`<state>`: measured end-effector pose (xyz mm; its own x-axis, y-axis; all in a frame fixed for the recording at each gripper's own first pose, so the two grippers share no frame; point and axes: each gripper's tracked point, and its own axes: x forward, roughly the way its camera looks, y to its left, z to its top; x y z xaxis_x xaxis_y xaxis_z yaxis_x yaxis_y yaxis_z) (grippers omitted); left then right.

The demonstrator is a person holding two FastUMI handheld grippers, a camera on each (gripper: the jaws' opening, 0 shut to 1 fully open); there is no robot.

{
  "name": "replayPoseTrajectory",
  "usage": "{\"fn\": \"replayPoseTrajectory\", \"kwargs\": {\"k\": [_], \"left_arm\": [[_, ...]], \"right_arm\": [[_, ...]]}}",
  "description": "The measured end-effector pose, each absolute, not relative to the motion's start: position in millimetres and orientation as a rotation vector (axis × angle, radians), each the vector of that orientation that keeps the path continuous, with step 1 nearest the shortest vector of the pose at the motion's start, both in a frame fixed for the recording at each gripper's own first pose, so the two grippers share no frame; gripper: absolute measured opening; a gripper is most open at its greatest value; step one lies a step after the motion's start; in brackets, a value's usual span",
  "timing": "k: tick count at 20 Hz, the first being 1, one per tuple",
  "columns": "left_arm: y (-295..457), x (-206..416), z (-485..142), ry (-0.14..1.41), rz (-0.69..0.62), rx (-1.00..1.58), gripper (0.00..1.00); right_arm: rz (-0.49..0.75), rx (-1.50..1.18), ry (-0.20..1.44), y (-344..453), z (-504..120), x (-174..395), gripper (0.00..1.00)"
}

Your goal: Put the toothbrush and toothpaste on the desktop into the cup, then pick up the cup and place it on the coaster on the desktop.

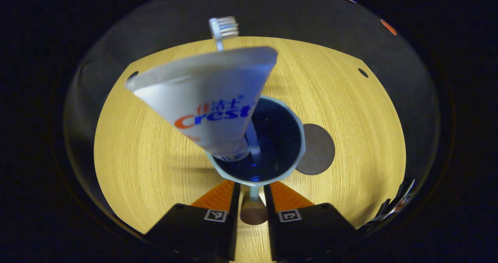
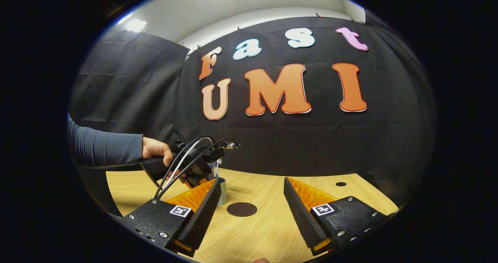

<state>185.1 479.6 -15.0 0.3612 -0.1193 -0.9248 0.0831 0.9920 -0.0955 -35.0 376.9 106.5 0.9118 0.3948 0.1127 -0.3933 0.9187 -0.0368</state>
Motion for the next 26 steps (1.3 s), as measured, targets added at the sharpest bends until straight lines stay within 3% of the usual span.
{"fn": "replayPoseTrajectory", "kwargs": {"k": [1,8,10,11,12,15,16,19,26], "left_arm": [[479.0,193.4,-16.3,1.189,-0.131,-0.027,0.29],[478.8,274.4,7.8,1.123,-0.122,-0.034,0.23],[476.5,305.3,21.4,1.103,-0.128,-0.034,0.23],[487.0,244.0,41.3,1.084,-0.129,-0.032,0.23],[477.6,313.0,62.5,1.064,-0.135,-0.023,0.23],[464.5,323.8,124.5,1.022,-0.158,0.011,0.23],[463.6,320.8,71.9,1.01,-0.18,0.013,0.23],[457.9,338.7,121.0,1.002,-0.228,0.034,0.23],[449.0,376.4,149.0,1.026,-0.277,0.059,0.23]], "right_arm": [[0.41,-0.012,-0.109,377.3,102.8,-35.1,0.97],[0.389,-0.002,-0.112,369.1,101.5,-37.8,0.97],[0.382,0.0,-0.113,368.0,102.4,-37.3,0.97],[0.377,-0.001,-0.114,365.1,102.5,-37.6,0.97],[0.369,0.0,-0.117,362.1,103.3,-37.8,0.97],[0.363,0.014,-0.116,358.3,103.2,-39.2,0.97],[0.358,0.011,-0.106,356.7,100.3,-39.9,0.97],[0.327,-0.011,-0.085,344.4,93.5,-44.3,0.97],[0.278,-0.027,-0.08,314.0,89.3,-60.8,0.97]]}}
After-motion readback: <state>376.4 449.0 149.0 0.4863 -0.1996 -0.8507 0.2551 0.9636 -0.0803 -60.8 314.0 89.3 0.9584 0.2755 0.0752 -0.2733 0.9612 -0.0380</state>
